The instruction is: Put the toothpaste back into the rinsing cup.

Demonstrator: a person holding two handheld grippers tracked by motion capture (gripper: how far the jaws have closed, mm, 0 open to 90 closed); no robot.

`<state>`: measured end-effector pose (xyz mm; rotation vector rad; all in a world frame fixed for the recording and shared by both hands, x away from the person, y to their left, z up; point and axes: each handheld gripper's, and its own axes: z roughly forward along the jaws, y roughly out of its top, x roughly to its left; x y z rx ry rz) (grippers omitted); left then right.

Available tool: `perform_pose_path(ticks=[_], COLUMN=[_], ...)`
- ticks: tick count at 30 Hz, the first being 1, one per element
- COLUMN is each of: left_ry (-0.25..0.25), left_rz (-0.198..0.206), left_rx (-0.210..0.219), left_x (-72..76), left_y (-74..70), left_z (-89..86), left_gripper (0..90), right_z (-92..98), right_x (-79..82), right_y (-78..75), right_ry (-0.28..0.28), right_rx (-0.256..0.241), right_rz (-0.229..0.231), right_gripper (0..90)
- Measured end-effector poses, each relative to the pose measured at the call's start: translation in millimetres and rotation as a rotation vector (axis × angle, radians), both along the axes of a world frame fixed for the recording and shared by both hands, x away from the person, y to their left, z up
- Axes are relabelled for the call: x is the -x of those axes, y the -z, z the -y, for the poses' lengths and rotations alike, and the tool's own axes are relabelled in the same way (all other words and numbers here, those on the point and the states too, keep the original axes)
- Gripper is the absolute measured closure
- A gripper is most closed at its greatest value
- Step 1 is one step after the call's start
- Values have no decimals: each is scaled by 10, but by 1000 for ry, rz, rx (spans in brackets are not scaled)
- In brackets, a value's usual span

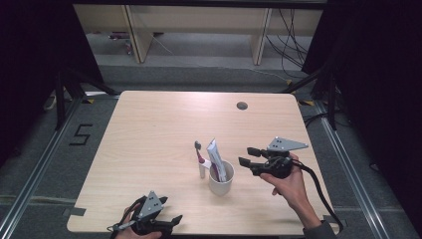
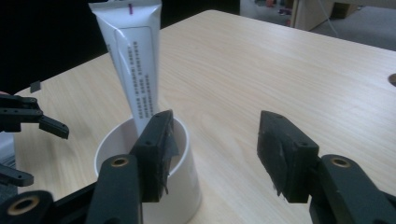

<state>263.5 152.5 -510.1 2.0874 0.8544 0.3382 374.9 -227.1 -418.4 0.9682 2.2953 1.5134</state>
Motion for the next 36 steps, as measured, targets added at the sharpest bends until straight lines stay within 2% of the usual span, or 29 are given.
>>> perform_pose_path(ticks=[1, 2, 3, 4, 5, 6, 7, 11, 12, 13, 14, 16, 18, 22, 23, 24, 26, 28, 29, 30, 32, 33, 34, 35, 36], left_ry=[-3, -4, -2, -2, -2, -3, -3, -3, -3, -3, -2, -11, -4, -4, -6, -6, -15, -13, -15, -26, -26, -26, -20, -20, -16], left_rz=[2, 2, -1, 0, 0, 0, 1, 0, 0, 1, 1, 2, 1, 5, 7, 7, 9, 5, 4, 2, 3, 4, 7, 6, 6], left_rx=[3, 3, 1, 1, 1, 1, 1, 1, 1, 1, 0, 9, -1, 4, 2, 2, 5, -13, -11, 18, 17, 16, -9, -7, -17], left_x=[1, 1, 1, 0, 0, 0, 0, 0, 0, 0, 0, 3, 1, 0, 1, 1, -3, -11, -11, -6, -8, -8, -13, -11, -11], left_y=[4, 4, 1, 0, 0, -1, 0, 1, 0, -1, -1, 1, -3, 1, 1, 1, 2, -4, -3, 6, 2, 0, -6, -4, -6], left_z=[2, 2, -1, -1, -1, -1, -1, -1, -1, -2, -3, 3, -8, -7, -10, -10, -11, -28, -27, -7, -7, -8, -23, -23, -30], left_gripper=[221, 221, 221, 221, 221, 221, 221, 221, 221, 221, 221, 221, 221, 221, 221, 221, 221, 221, 221, 221, 221, 221, 221, 221, 221], right_z=[39, 52, 67, 85, 108, 113, 150, 179, 179, 198, 202, 209, 210, 243, 269, 269, 277, 309, 318, 323, 356, 373, 396, 415, 436], right_x=[6, -5, 4, 23, 13, 39, 44, 54, 79, 59, 73, 67, 85, 105, 100, 100, 126, 127, 136, 148, 164, 174, 173, 177, 189], right_y=[-19, -16, -24, -32, -33, -37, -33, -26, -21, -14, -3, 4, 16, 31, 42, 42, 62, 84, 101, 110, 130, 142, 168, 180, 193], right_ry=[10, 12, 5, 23, 23, 46, 64, 65, 76, 68, 74, 67, 78, 81, 81, 81, 94, 79, 81, 87, 92, 98, 104, 110, 113], right_rx=[28, 40, 42, 44, 46, 47, 100, 125, 106, 114, 102, 107, 116, 126, 138, 138, 121, 132, 118, 112, 119, 117, 113, 121, 124], right_rz=[4, 30, 7, 0, 14, -7, 29, 42, 9, 34, 14, 22, 23, -3, 20, 20, 4, -2, -14, -25, -40, -51, -39, -34, -53], right_gripper=[446, 440, 436, 427, 417, 411, 396, 382, 373, 365, 358, 355, 347, 327, 322, 322, 319, 310, 305, 301, 286, 283, 278, 269, 261])
